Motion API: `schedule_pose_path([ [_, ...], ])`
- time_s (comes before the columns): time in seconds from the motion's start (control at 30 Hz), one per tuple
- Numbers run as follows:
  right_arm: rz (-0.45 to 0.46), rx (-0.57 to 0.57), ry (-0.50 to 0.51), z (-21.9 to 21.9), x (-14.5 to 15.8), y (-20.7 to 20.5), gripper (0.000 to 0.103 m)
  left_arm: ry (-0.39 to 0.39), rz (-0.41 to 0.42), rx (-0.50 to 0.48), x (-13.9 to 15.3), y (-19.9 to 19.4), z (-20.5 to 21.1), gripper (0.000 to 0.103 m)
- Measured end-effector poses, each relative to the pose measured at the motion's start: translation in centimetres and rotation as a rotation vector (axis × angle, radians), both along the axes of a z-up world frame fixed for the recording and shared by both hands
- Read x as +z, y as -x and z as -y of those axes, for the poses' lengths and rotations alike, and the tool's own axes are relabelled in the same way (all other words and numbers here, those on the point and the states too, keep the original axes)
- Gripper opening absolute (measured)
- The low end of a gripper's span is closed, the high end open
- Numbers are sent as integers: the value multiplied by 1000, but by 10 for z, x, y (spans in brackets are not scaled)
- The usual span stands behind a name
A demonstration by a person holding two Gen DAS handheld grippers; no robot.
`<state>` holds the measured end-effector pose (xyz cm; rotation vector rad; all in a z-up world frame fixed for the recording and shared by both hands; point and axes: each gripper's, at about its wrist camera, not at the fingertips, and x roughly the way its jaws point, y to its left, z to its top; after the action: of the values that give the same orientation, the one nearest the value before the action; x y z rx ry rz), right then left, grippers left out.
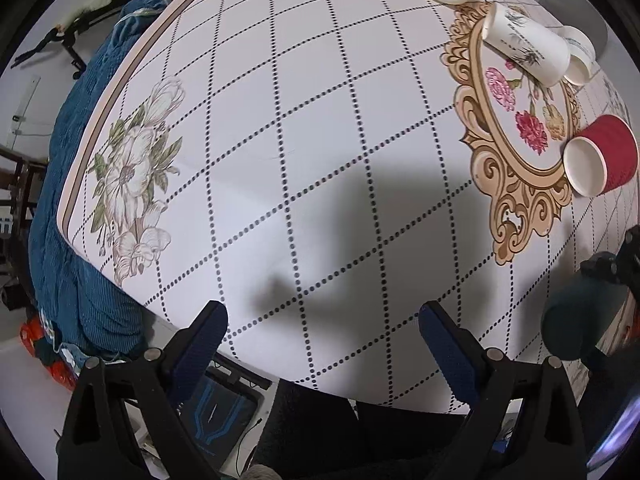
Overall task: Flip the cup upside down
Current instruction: 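Lower the inverted teal cup onto the tablecloth and open the right gripper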
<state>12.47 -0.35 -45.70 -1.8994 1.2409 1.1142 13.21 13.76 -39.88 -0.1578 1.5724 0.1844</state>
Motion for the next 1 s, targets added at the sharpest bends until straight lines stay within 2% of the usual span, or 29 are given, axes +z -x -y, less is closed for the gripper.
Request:
schedule_pose_path([
  [0.33,-105,-489,34,19,-8,-63,72,0,0,-39,6,-8,22,98],
  [0.83,-241,-1011,18,53,-26,-142,72,-2,0,-81,7,-18,44,98],
  [1.0,-267,-1147,8,72,-31,-172,72,-4,1,-94,10,-22,54,98],
])
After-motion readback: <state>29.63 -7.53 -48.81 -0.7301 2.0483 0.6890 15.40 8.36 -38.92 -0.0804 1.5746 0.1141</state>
